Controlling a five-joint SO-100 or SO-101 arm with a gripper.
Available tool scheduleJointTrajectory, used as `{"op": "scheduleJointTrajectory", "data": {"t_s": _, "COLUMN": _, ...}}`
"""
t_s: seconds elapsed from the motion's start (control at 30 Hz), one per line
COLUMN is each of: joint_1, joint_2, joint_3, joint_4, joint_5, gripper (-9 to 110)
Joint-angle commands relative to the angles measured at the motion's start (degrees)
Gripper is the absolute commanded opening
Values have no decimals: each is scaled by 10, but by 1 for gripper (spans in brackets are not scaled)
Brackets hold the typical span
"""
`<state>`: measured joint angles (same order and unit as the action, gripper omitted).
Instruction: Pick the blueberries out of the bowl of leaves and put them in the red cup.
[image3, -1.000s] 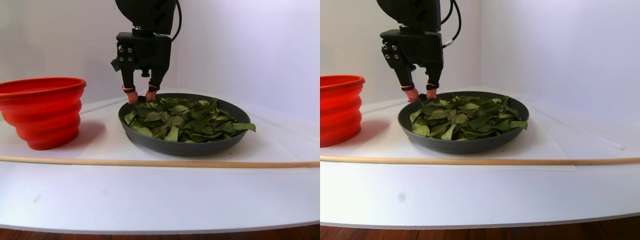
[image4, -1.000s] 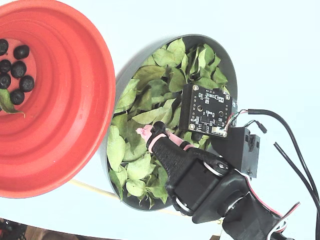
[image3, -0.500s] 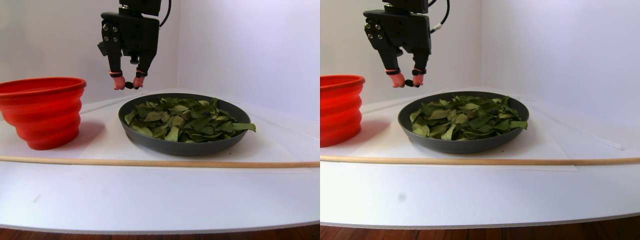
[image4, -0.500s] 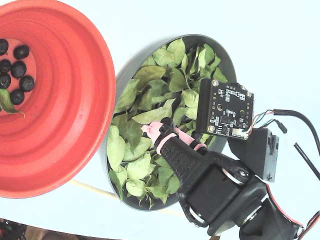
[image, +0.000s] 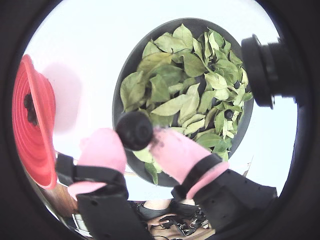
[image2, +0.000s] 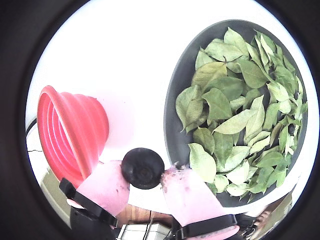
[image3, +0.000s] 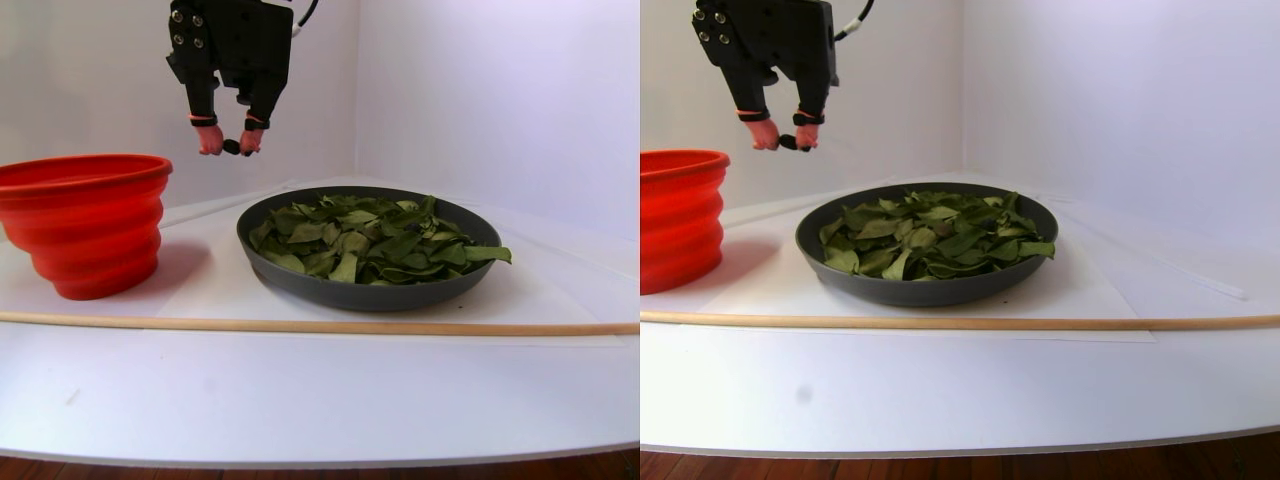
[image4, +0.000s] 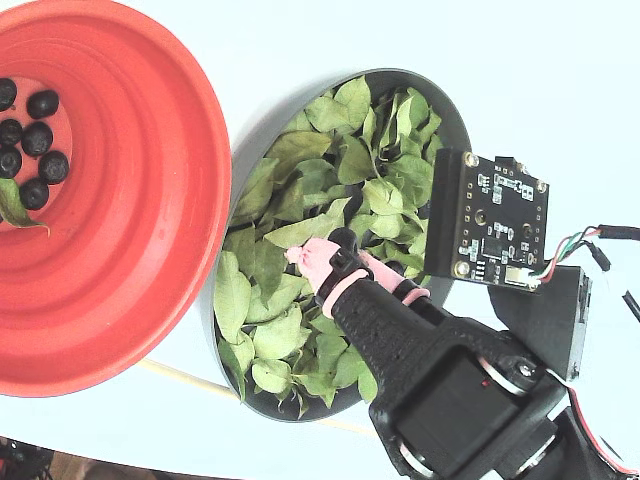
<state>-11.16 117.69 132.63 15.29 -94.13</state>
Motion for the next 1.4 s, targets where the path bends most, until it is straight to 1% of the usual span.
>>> {"op": "scheduleJointTrajectory", "data": {"t_s": 0.0, "joint_1": -18, "joint_2": 62, "joint_3": -6, "joint_4": 8, "joint_5": 7, "gripper": 11}}
{"op": "scheduleJointTrajectory", "data": {"t_s": 0.63, "joint_1": -104, "joint_2": 120, "joint_3": 9, "joint_4": 62, "joint_5": 76, "gripper": 12}}
{"op": "scheduleJointTrajectory", "data": {"t_s": 1.17, "joint_1": -162, "joint_2": 126, "joint_3": 33, "joint_4": 62, "joint_5": 135, "gripper": 12}}
{"op": "scheduleJointTrajectory", "data": {"t_s": 1.37, "joint_1": -171, "joint_2": 124, "joint_3": 38, "joint_4": 62, "joint_5": 148, "gripper": 14}}
